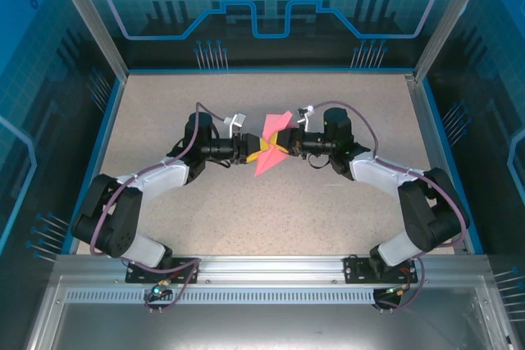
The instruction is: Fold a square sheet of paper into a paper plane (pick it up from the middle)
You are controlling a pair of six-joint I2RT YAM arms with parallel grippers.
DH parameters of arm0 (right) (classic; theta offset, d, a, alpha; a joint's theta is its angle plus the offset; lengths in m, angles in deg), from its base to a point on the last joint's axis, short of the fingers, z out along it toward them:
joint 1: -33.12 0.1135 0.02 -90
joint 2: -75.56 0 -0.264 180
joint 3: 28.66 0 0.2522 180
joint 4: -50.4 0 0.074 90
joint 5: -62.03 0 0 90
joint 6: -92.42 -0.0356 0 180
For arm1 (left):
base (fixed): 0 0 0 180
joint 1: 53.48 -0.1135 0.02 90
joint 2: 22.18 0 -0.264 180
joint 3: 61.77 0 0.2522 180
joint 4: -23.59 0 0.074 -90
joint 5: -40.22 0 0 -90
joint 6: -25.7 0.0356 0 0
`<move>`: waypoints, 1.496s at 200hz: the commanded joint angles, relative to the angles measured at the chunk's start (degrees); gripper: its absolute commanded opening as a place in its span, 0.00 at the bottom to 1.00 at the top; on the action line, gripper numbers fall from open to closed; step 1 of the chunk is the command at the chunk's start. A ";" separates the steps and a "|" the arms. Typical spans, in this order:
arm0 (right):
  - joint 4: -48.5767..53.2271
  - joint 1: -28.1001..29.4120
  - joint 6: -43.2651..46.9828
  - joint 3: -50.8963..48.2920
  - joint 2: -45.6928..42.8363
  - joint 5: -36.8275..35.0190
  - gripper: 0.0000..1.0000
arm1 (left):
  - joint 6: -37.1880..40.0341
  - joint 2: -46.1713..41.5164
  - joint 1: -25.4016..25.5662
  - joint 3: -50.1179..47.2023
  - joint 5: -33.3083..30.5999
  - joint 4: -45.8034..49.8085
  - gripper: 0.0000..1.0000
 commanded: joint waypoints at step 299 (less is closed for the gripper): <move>56.11 -5.41 24.30 -1.45 -20.93 -44.89 0.87 | 32.19 22.99 16.22 36.85 -82.30 78.20 0.17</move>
